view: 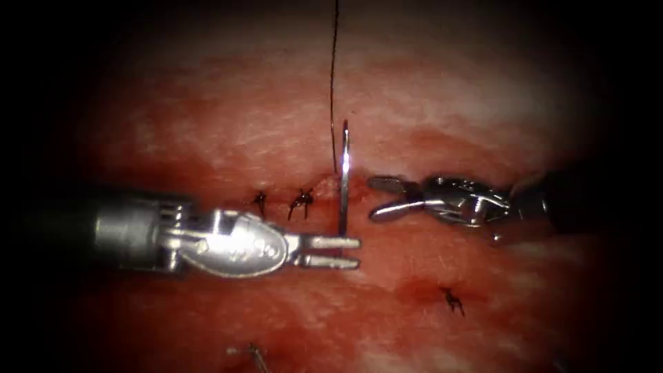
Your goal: Wound Closure
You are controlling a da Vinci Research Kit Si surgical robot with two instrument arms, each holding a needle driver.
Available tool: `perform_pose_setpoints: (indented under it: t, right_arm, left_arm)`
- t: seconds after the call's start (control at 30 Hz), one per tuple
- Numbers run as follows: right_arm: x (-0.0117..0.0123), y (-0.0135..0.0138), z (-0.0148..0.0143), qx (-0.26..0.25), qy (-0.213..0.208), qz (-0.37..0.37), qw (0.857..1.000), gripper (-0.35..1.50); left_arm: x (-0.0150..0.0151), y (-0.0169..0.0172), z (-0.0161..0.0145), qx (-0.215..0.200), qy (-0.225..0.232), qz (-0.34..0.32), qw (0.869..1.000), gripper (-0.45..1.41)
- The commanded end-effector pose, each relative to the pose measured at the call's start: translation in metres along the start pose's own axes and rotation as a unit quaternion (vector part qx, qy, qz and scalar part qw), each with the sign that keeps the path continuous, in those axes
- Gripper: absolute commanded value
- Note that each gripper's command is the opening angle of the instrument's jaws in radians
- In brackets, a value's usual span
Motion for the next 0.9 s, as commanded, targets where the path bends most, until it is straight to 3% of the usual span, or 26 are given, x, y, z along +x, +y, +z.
perform_pose_setpoints:
  t: [0.03,0.23,0.27,0.33,0.43,0.63,0.9]
  right_arm:
    - [-0.0007,-0.0011,0.0001,0.005,0.003,0.007,1.000,0.14]
    - [0.0020,-0.0025,-0.0015,0.030,0.027,0.031,0.999,0.15]
    - [0.0027,-0.0028,-0.0018,0.033,0.032,0.056,0.997,0.10]
    - [0.0033,-0.0031,-0.0020,0.035,0.031,0.082,0.996,0.10]
    - [0.0041,-0.0033,-0.0021,0.033,0.029,0.113,0.993,0.25]
    - [0.0047,-0.0030,-0.0020,0.035,0.029,0.210,0.977,0.76]
    - [0.0048,-0.0032,0.0000,0.042,0.033,0.270,0.962,0.94]
  left_arm:
    - [-0.0004,-0.0003,0.0004,0.009,-0.005,0.009,1.000,-0.45]
    - [-0.0022,-0.0028,0.0004,0.064,-0.042,0.071,0.995,-0.45]
    - [-0.0030,-0.0024,0.0012,0.079,-0.063,0.086,0.991,-0.45]
    - [-0.0037,-0.0016,0.0021,0.081,-0.062,0.089,0.991,-0.45]
    - [-0.0050,0.0000,0.0036,0.078,-0.068,0.100,0.990,-0.45]
    - [-0.0066,0.0029,0.0054,0.063,-0.077,0.118,0.988,-0.45]
    - [-0.0070,0.0043,0.0056,0.058,-0.079,0.129,0.987,-0.45]
